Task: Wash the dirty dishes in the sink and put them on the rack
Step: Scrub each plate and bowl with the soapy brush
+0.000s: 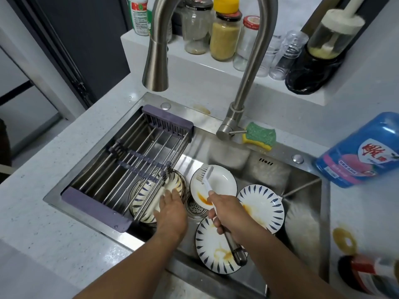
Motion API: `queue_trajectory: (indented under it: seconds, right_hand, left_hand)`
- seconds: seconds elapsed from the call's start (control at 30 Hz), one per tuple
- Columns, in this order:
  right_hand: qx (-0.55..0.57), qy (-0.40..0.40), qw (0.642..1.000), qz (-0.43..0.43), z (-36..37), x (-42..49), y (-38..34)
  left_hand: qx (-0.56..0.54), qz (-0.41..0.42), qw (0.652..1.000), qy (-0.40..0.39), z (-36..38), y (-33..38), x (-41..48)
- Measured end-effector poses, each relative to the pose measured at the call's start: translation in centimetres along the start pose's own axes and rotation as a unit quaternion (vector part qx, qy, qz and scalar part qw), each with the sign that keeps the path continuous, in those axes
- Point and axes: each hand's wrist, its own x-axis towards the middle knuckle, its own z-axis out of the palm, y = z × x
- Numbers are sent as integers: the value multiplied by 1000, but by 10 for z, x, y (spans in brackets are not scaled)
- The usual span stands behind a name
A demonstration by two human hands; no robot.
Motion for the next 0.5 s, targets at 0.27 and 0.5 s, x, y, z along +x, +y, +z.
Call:
queue_trajectory:
  seconds: [0.27,0.5]
  right_hand:
    - [25,17,999,25,-20,3,10]
    - [74,41,996,23,-46,4,17]
  left_hand:
    - [-3,33,998,-53,10,-3,8]
    - [-55,145,978,140,13,15,-2]
